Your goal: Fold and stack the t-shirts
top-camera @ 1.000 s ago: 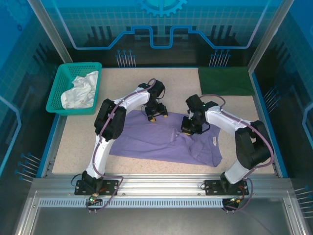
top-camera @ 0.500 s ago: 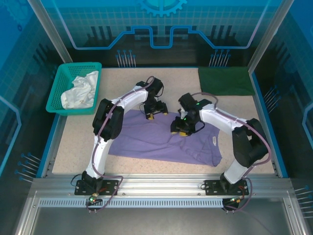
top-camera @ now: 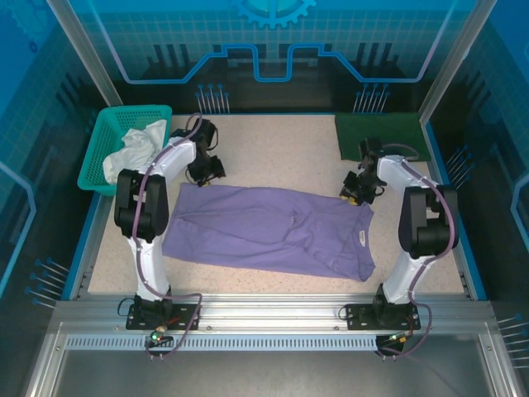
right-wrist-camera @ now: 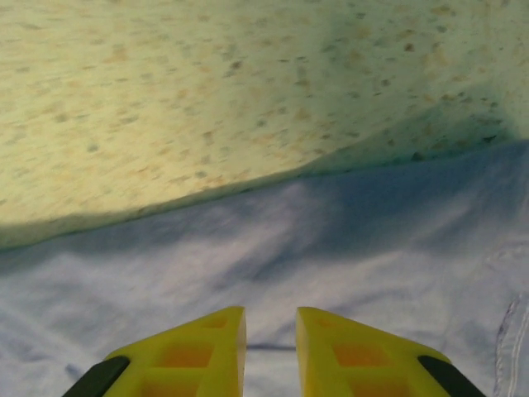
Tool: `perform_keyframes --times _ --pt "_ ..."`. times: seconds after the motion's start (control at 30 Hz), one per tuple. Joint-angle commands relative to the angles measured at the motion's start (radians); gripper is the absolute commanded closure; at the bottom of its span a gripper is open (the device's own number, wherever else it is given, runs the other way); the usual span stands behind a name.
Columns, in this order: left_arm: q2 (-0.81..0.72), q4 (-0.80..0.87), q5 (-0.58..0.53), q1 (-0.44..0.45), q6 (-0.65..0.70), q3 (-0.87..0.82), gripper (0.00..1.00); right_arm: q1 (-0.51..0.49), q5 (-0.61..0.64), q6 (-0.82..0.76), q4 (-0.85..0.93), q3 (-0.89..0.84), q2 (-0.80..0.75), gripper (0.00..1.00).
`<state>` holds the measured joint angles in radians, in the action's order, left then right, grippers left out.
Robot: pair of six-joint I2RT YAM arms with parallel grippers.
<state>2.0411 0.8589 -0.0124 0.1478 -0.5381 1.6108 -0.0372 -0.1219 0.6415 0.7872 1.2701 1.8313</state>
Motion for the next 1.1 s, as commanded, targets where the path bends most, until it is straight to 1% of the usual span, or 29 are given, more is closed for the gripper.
perform_keyframes --times 0.0,0.07,0.17,0.3,0.4,0.5,0.6,0.67,0.73,0.8,0.87,0.97,1.07 --pt "0.050 -0.027 -0.075 -0.023 0.045 -0.023 0.56 0.032 0.044 -0.012 0.010 0.026 0.064 0.76" --pt "0.092 -0.018 -0.109 -0.027 0.057 0.000 0.56 0.056 0.078 -0.008 0.017 0.024 0.092 0.76" --pt "0.142 0.006 -0.206 -0.030 0.065 0.041 0.56 0.106 0.065 0.000 -0.002 0.006 0.117 0.74" --pt "0.174 0.022 -0.320 -0.047 0.068 0.079 0.55 0.174 0.058 0.000 0.007 0.022 0.153 0.71" --pt "0.198 0.047 -0.369 -0.059 0.071 0.127 0.55 0.208 0.028 0.002 -0.015 0.031 0.153 0.63" --pt "0.221 0.070 -0.392 -0.062 0.085 0.189 0.54 0.217 0.000 -0.006 -0.011 0.065 0.155 0.55" --pt "0.208 0.094 -0.352 -0.061 0.076 0.236 0.49 0.205 -0.058 -0.004 -0.024 0.079 0.122 0.48" --pt "0.163 0.092 -0.314 -0.055 0.069 0.240 0.43 0.187 -0.094 0.002 -0.038 0.073 0.081 0.45" --pt "0.108 0.083 -0.259 -0.045 0.068 0.229 0.40 0.167 -0.091 0.011 -0.060 0.048 0.028 0.41" --pt "0.055 0.078 -0.193 -0.030 0.058 0.201 0.40 0.146 -0.088 0.026 -0.071 0.017 -0.020 0.40" --pt "-0.003 0.063 -0.133 -0.011 0.041 0.127 0.43 0.116 -0.092 0.026 -0.068 -0.006 -0.046 0.40" --pt "-0.080 0.022 -0.116 -0.005 0.011 -0.018 0.42 0.082 -0.070 0.026 -0.076 -0.048 -0.071 0.40" --pt "-0.115 -0.018 -0.102 -0.020 0.012 -0.139 0.42 0.065 -0.076 0.041 -0.100 -0.099 -0.092 0.40"
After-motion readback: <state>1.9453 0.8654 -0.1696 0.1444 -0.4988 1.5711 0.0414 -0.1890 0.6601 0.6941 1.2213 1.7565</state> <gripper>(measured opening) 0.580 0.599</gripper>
